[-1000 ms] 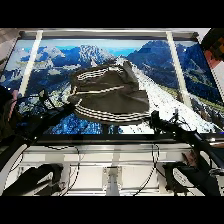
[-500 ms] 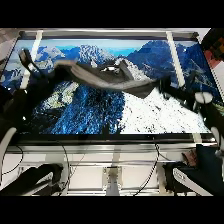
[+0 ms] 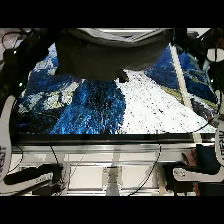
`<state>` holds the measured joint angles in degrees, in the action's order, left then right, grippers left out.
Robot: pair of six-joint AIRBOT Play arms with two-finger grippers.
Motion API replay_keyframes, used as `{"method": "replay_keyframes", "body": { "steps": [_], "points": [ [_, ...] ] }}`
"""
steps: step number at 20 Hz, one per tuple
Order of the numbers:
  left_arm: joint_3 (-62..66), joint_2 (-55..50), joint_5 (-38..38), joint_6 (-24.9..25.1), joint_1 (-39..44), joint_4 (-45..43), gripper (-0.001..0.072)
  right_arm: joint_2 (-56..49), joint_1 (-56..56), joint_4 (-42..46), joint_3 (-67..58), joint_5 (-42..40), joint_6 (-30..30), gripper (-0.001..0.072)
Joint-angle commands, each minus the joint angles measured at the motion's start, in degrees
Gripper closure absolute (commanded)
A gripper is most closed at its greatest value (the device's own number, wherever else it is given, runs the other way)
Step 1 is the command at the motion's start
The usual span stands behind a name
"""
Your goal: Fold the clothes and pants, and hang the long-sleeved shirts on hangers.
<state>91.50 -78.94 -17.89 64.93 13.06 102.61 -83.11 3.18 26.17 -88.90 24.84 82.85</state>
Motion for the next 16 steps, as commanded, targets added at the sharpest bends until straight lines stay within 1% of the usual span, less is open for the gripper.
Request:
{"method": "replay_keyframes", "body": {
  "steps": [1,3,4,7,8,9,11,12,14,16],
  "points": [
    [10.32,-7.37,-0.11,0.07,2.14,4.11,0.0679,-4.31,0.04,1.14,-9.05,-10.1,-0.02,0.0708],
    [15.5,-11.17,-0.61,0.07,3.54,5.92,0.068,-5.4,0.04,1.64,-13.03,-15.85,-0.07,0.0708],
    [17.75,-12.63,-1.29,0.09,4.07,6.67,0.068,-5.92,0.35,3.17,-15.43,-16.22,-0.35,0.0708],
    [23.41,-15.89,-2.95,2.49,4.98,7.21,0.068,-7.37,0.74,7.82,-23.1,-11.56,-5.49,0.0708],
    [24.2,-16.35,-3.41,2.49,5.07,7.21,0.068,-7.63,0.74,9.35,-25.2,-10.49,-7.5,0.0708],
    [24.2,-16.57,-3.96,3.61,5.07,7.19,0.068,-7.96,0.74,10.99,-26.8,-9.9,-8.98,0.0708],
    [24.17,-17.29,-7.87,6.58,4.63,7.13,0.068,-8.0,0.76,13.75,-27.32,-9.51,-9.07,0.0708],
    [24.17,-17.81,-10.84,8.37,4.02,6.99,0.0679,-8.24,0.76,16.11,-27.32,-8.07,-9.07,0.0708],
    [24.15,-18.82,-17.55,13.97,2.89,6.97,0.0679,-8.87,0.76,23.37,-27.06,-1.6,-9.05,0.0708],
    [24.11,-19.43,-22.53,17.29,0.76,6.99,0.0679,-9.27,1.9,28.85,-25.97,5.31,-8.79,0.0706]
  ]
}}
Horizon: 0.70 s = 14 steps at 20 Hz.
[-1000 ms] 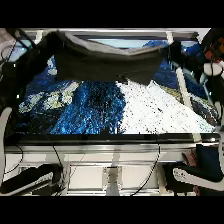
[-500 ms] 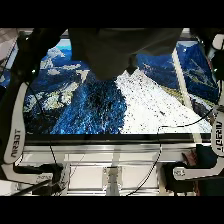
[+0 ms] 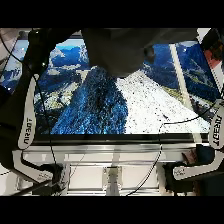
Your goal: Fold the clothes and pants, and hang the long-sleeved shirts on hangers.
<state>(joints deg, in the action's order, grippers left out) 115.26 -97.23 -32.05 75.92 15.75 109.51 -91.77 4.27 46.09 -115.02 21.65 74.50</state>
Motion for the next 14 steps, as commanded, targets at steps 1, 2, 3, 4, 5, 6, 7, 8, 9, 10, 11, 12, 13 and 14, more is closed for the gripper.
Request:
{"method": "replay_keyframes", "body": {
  "steps": [1,2,3,4,5,6,7,8,9,10,11,12,13,14],
  "points": [
    [0.35,-1.18,-10.78,8.35,-3.19,0.09,0.0679,-0.76,1.97,9.75,0.33,12.7,0.66,0.0707],
    [0.35,-1.18,-13.22,10.43,-4.28,0.09,0.0679,-0.81,3.65,10.01,0.33,18.05,3.52,0.0707],
    [0.35,-1.18,-16.61,12.31,-5.29,0.07,0.0679,-0.79,5.38,10.56,0.33,23.43,7.28,0.0707],
    [0.35,-1.18,-20.44,14.49,-6.01,0.07,0.068,-0.79,7.1,11.39,0.33,29.64,11.21,0.0707],
    [0.33,-1.2,-24.74,17.38,-6.58,0.07,0.068,-0.79,8.33,11.93,0.33,35.54,13.29,0.0708],
    [0.31,-1.25,-28.44,19.21,-6.82,-0.13,0.068,-0.79,9.14,12.59,0.33,41.77,13.38,0.0707],
    [0.11,-1.29,-31.41,19.71,-6.84,-0.85,0.0681,-0.81,9.25,12.9,0.46,47.17,13.35,0.0708],
    [-0.52,-1.29,-32.68,19.71,-6.73,-1.6,0.0681,-0.66,8.96,12.55,1.01,51.49,13.22,0.0708],
    [-1.38,-1.29,-33.42,19.69,-6.45,-2.1,0.0681,-0.48,8.28,12.59,1.7,54.58,12.85,0.0708],
    [-2.25,-1.29,-33.81,19.67,-6.03,-3.23,0.0681,-0.11,7.21,12.57,2.86,56.19,12.44,0.0708],
    [-3.3,-1.29,-34.6,19.47,-5.44,-4.81,0.0681,0.26,5.97,12.5,4.33,56.78,12.2,0.0709],
    [-4.37,-1.27,-35.98,19.47,-4.76,-6.71,0.0681,0.59,4.42,12.33,6.34,57.4,11.67,0.0709],
    [-5.4,-1.27,-37.53,19.45,-4.09,-8.63,0.0681,0.79,2.71,12.35,8.74,58.14,11.39,0.0709],
    [-6.6,-1.22,-38.95,19.12,-3.37,-10.54,0.0681,1.14,1.07,12.33,11.67,58.1,11.28,0.0709]
  ]
}}
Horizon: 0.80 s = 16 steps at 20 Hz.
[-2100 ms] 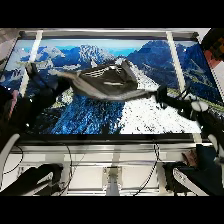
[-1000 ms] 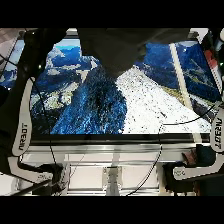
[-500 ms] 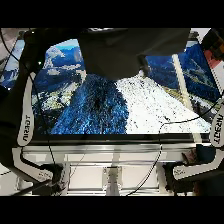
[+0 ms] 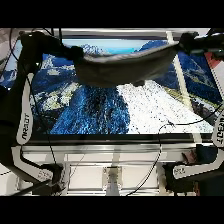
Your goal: Fold the clothes and pants, and hang the long-sleeved shirts on hangers.
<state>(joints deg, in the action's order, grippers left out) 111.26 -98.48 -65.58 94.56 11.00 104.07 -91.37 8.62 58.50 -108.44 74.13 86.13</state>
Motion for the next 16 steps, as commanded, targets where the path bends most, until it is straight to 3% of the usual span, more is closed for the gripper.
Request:
{"method": "replay_keyframes", "body": {
  "steps": [1,6,12,16],
  "points": [
    [-3.82,0.22,-6.25,0.15,1.92,-6.38,0.0681,1.27,-4.79,-0.09,8.35,5.14,-0.94,0.0708],
    [-12.72,4.11,-6.64,-0.04,3.21,-8.98,0.0681,7.52,-8.31,0.07,27.41,-2.03,-1.57,0.0708],
    [-34.16,16.65,-3.56,-0.68,3.21,-10.93,0.0681,19.54,-8.13,2.32,50.88,-6.36,-1.6,0.0707],
    [-48.46,25.59,-1.49,-0.7,3.21,-10.95,0.068,24.39,-8.68,1.36,60.37,-3.87,-1.57,0.0707]
  ]
}}
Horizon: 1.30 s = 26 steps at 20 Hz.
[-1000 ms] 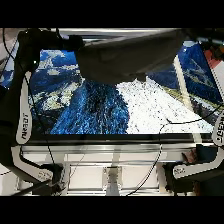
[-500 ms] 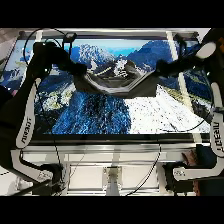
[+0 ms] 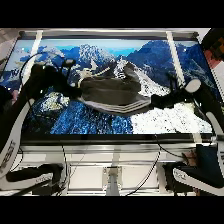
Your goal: Fold the clothes and pants, and hang the long-sleeved shirts on hangers.
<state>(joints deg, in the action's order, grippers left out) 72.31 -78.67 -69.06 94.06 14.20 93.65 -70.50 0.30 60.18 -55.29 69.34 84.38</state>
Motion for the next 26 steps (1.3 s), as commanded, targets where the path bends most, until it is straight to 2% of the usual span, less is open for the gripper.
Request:
{"method": "replay_keyframes", "body": {
  "steps": [1,7,8,9,10,11,13,14,15,16,20,21,23,24,26],
  "points": [
    [-12.7,7.56,3.02,-0.22,0.02,-0.48,0.0681,3.82,-0.33,-0.33,8.33,2.08,0.17,0.0707],
    [-20.41,9.75,6.58,-1.05,0.0,-0.46,0.0678,3.78,-0.33,-3.1,9.57,3.65,0.24,0.07],
    [-20.39,9.77,6.8,-1.05,0.0,-0.66,0.0678,3.76,-0.33,-3.19,9.57,3.67,0.24,0.0676],
    [-20.39,9.77,6.75,-1.03,0.0,-0.68,0.0677,3.78,-0.33,-3.08,9.55,3.67,0.22,0.0604],
    [-20.37,9.79,6.64,-1.05,0.0,-0.7,0.0676,3.76,-0.33,-2.51,9.31,3.67,0.15,0.0441],
    [-20.35,9.79,6.12,-1.05,0.0,-0.68,0.067,3.78,-0.33,-1.46,8.55,3.72,0.15,0.0334],
    [-20.26,9.81,4.07,-1.05,0.0,-2.21,0.0658,3.76,-0.26,0.96,5.05,4.61,0.15,0.0319],
    [-20.24,9.88,3.02,-1.07,0.02,-4.17,0.0535,3.76,-0.28,2.12,2.29,4.68,0.15,0.0299],
    [-20.24,10.08,2.05,-1.75,0.0,-6.49,0.0303,3.72,-0.28,2.8,-0.55,4.07,0.15,0.0288],
    [-20.22,10.51,1.73,-4.02,0.0,-9.18,0.0237,3.5,-0.28,3.3,-3.76,2.32,0.31,0.0235],
    [-19.15,14.75,1.79,-9.2,0.0,-20.85,0.0227,-2.4,-0.26,3.63,-13.7,-6.99,2.62,0.0235],
    [-17.99,16.04,1.84,-11.8,0.0,-22.97,0.0227,-5.27,-0.28,2.82,-15.5,-9.01,3.65,0.0233],
    [-14.99,18.32,3.48,-17.51,-0.02,-24.09,0.0229,-12.96,-0.28,-1.51,-19.12,-11.19,3.67,0.0227],
    [-13.44,19.32,5.49,-20.26,-0.02,-23.67,0.023,-17.49,-0.28,-4.68,-21.16,-11.76,3.65,0.0175],
    [-11.06,20.92,10.1,-24.55,-0.02,-21.38,0.023,-25.86,-0.26,-8.9,-25.73,-11.76,3.65,0.0161]
  ]
}}
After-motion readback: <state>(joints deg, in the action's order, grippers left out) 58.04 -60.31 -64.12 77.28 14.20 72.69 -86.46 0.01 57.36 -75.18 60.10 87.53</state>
